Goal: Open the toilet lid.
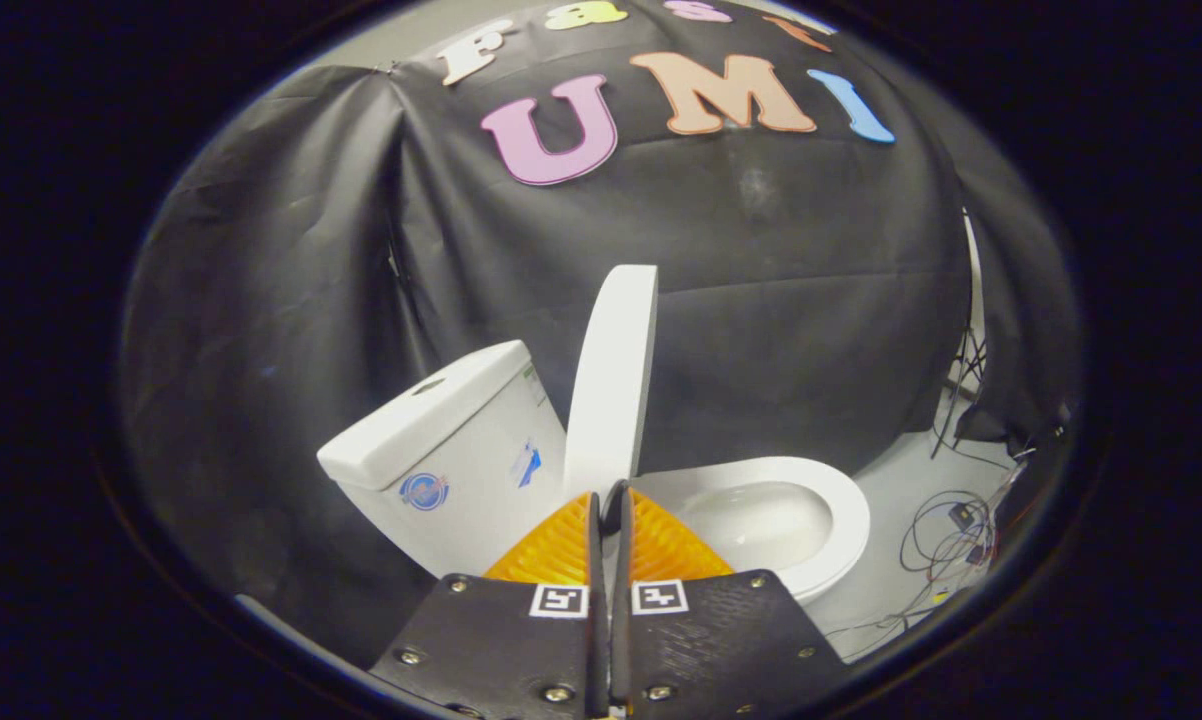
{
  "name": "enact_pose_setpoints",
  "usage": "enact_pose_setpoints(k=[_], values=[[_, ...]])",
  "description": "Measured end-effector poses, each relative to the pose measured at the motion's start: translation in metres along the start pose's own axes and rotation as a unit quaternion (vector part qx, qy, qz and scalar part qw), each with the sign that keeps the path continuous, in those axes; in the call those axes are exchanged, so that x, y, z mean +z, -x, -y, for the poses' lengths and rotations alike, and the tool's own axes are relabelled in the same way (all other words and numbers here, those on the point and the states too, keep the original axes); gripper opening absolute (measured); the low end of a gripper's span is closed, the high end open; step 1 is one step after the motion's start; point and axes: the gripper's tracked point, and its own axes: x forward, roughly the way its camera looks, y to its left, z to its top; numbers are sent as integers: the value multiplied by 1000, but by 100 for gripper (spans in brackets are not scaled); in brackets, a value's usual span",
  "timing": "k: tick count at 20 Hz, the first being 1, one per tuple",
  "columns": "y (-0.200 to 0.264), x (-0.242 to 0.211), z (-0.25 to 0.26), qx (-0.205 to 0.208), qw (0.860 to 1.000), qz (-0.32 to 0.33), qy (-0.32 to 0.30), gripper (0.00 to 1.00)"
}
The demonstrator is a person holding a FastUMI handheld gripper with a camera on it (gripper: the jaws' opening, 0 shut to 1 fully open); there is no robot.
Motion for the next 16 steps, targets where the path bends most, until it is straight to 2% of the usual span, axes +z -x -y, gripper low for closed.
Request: enact_pose_setpoints(k=[16], values=[[-10, 5, -62, 26, 997, 51, 44, 2]])
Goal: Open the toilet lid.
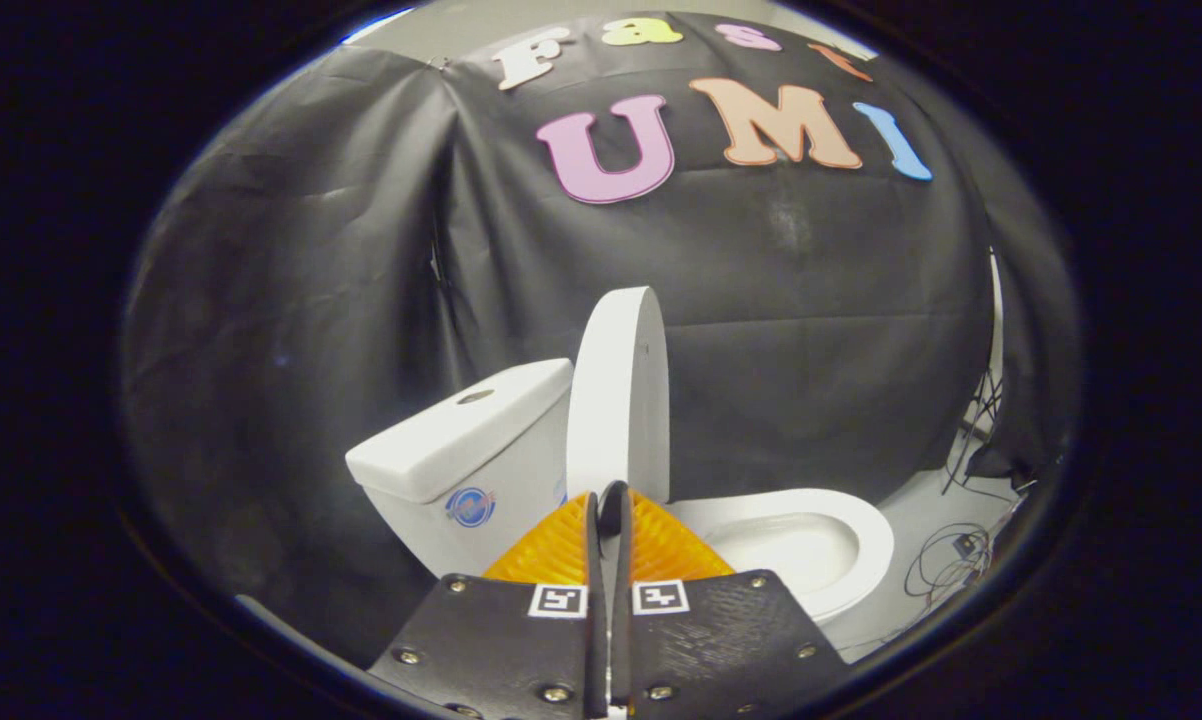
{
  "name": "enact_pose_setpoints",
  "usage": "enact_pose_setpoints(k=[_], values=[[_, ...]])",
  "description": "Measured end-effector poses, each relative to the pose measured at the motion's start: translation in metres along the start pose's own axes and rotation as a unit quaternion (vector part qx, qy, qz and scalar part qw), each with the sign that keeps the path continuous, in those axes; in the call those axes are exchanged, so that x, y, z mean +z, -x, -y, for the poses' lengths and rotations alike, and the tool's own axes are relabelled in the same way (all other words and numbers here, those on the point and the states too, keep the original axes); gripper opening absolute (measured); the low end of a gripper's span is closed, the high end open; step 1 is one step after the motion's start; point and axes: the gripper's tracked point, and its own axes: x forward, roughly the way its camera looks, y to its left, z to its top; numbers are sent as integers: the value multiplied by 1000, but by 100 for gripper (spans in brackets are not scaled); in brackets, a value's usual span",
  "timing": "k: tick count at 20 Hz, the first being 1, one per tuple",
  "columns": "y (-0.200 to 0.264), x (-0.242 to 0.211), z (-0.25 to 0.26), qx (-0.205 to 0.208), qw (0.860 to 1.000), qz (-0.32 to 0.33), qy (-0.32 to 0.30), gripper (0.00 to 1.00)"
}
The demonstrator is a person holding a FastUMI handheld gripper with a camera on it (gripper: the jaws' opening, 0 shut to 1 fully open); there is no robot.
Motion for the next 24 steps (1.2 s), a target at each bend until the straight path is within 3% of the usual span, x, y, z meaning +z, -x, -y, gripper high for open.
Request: enact_pose_setpoints(k=[3, 24], values=[[-2, 1, -13, 1, 1000, 19, 18, 2], [-14, -6, -57, 67, 997, 38, -19, 5]])
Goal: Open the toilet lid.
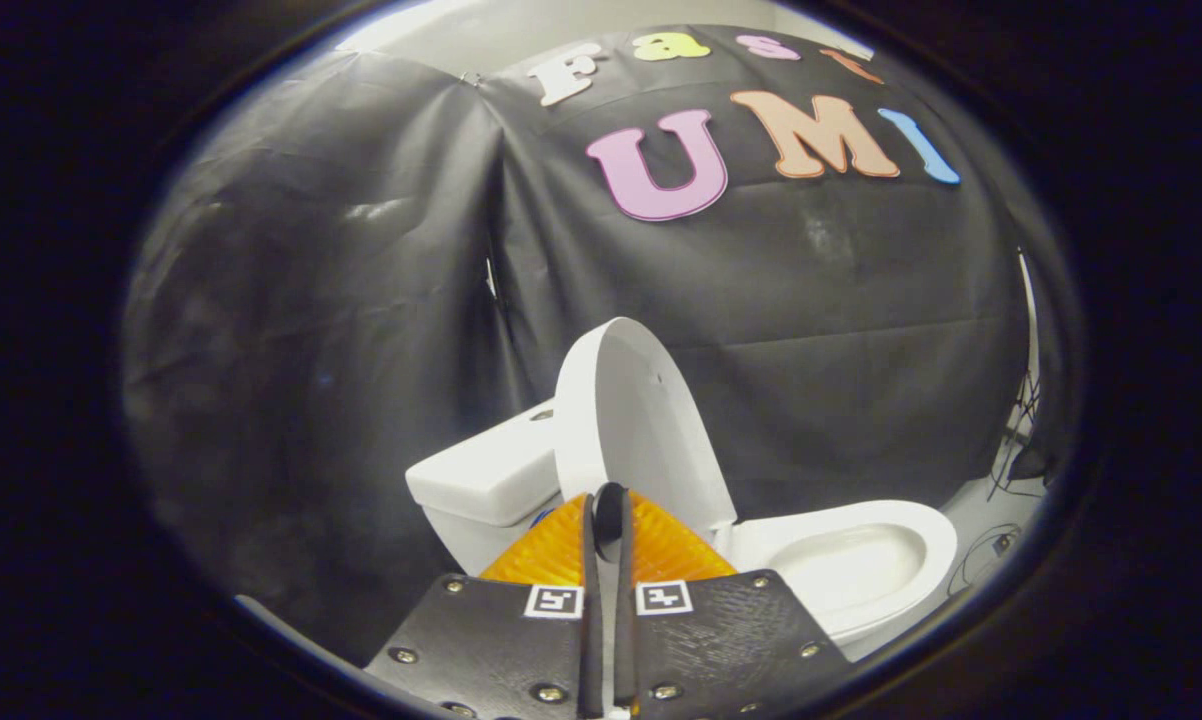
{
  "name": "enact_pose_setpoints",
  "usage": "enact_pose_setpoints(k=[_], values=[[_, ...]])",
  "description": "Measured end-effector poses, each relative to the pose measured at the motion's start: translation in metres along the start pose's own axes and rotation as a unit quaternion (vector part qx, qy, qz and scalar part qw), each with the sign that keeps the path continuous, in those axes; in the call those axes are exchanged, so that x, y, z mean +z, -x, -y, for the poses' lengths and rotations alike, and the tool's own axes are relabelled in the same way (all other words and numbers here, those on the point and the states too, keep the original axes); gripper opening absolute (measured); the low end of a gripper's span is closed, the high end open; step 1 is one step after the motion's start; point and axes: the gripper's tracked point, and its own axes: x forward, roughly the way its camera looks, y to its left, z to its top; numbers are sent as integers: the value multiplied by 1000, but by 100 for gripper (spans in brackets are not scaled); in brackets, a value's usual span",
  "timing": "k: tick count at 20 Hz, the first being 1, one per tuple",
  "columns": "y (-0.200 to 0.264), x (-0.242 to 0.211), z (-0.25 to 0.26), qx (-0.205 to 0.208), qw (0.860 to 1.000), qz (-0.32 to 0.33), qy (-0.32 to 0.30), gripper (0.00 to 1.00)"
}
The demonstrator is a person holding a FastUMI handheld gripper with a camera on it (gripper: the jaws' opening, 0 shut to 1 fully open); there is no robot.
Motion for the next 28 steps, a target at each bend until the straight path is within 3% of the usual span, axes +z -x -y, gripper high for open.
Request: enact_pose_setpoints(k=[12, 17, 20, 24, 26, 28], values=[[1, -5, -5, 14, 1000, -19, 20, 9], [7, -13, -10, 41, 997, -59, 15, 12], [26, -7, 10, 11, 998, -55, 36, 12], [43, 12, 44, -14, 998, -34, 49, 23], [53, 20, 66, -30, 997, -27, 60, 24], [60, 16, 82, -35, 996, -37, 75, 67]])
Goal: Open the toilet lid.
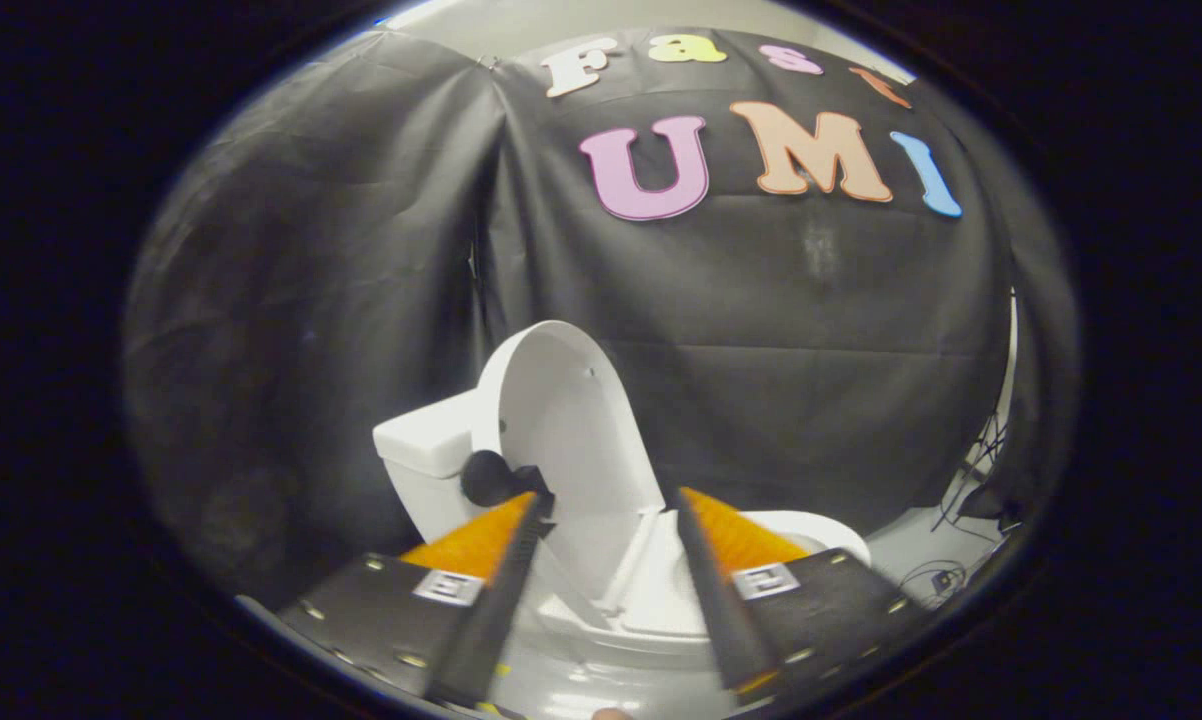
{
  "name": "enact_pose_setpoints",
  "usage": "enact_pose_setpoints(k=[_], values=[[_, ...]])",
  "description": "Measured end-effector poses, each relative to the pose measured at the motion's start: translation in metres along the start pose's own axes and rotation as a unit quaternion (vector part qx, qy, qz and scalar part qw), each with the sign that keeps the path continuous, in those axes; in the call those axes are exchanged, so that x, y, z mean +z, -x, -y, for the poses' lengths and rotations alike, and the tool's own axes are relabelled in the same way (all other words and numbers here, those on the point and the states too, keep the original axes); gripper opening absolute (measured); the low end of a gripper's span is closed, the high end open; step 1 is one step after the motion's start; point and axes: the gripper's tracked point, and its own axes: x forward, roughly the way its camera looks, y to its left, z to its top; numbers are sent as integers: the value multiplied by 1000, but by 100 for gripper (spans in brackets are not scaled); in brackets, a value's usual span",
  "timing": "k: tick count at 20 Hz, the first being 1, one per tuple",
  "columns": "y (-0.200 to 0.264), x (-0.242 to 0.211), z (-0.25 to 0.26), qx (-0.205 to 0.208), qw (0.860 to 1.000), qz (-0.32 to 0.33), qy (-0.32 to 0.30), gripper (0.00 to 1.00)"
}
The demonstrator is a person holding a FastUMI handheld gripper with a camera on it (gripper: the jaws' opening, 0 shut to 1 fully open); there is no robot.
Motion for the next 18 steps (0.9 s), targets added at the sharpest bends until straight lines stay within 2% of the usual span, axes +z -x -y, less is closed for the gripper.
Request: enact_pose_setpoints(k=[1, 5, 9, 12, 15, 18], values=[[6, -1, 9, -4, 1000, -1, 10, 89], [21, -2, 43, -34, 999, 14, 40, 100], [29, -8, 66, -35, 999, 13, 23, 100], [31, -14, 88, -40, 999, 5, -14, 100], [37, -9, 116, -56, 997, 14, -46, 100], [46, -2, 150, -82, 995, 32, -51, 100]])
